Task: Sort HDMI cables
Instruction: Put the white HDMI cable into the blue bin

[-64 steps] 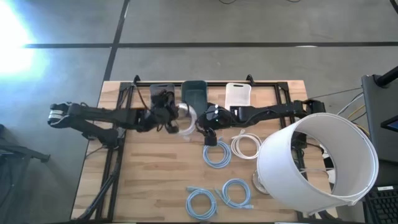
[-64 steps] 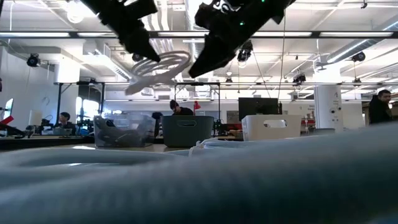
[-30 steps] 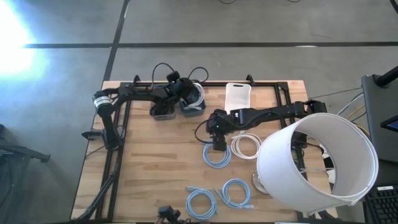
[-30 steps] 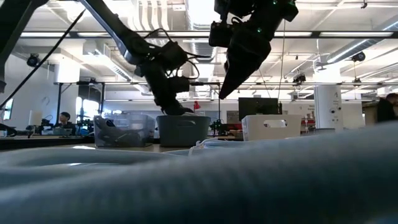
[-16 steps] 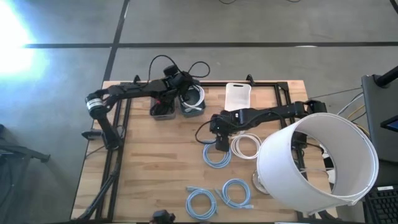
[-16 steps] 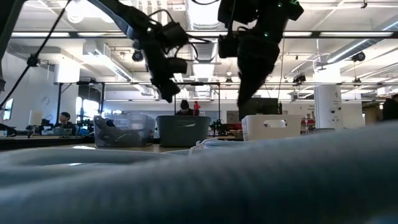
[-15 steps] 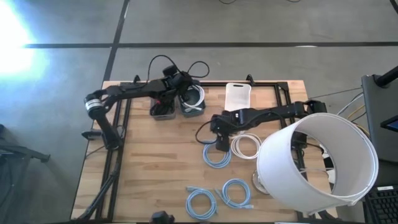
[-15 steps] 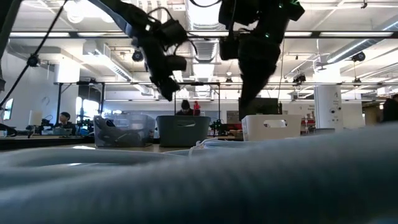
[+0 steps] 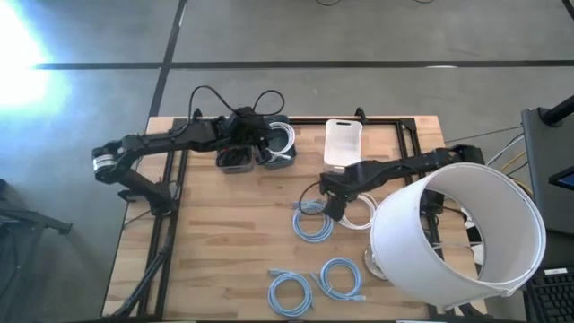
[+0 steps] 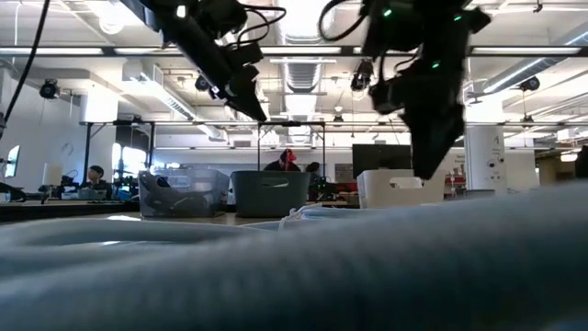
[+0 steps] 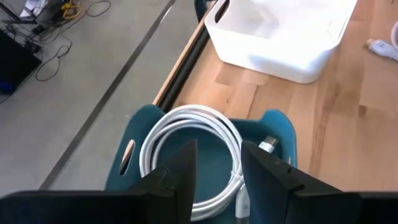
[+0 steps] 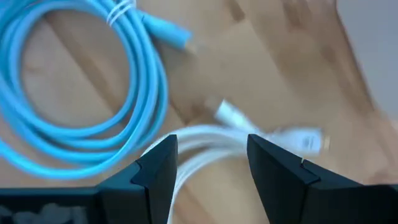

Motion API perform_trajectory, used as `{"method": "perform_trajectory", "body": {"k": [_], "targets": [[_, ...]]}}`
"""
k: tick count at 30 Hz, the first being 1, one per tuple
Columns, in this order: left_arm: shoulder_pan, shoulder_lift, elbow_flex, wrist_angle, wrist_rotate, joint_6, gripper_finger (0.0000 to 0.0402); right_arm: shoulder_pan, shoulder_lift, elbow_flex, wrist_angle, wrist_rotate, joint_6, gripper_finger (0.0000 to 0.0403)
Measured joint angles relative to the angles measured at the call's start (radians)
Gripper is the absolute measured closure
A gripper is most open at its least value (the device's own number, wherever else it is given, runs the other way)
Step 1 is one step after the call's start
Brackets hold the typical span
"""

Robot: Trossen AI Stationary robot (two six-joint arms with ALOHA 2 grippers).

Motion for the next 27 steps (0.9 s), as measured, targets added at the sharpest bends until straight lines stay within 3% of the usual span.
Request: {"method": "perform_trajectory", "body": {"k": [10,16,27], "targets": [[-0.002,-0.027,-0.094,0.107,0.002,-0.027,0.0274,0.047,-0.113,-0.182,0.062,0.016,0.363,0.0216],[-0.006,-0.027,-0.102,0.134,0.003,-0.027,0.0274,0.075,-0.102,-0.233,0.19,-0.11,0.277,0.0216],[-0.006,-0.027,-0.102,0.142,0.002,-0.026,0.0273,0.106,-0.102,-0.246,0.276,-0.101,0.215,0.0216]]}}
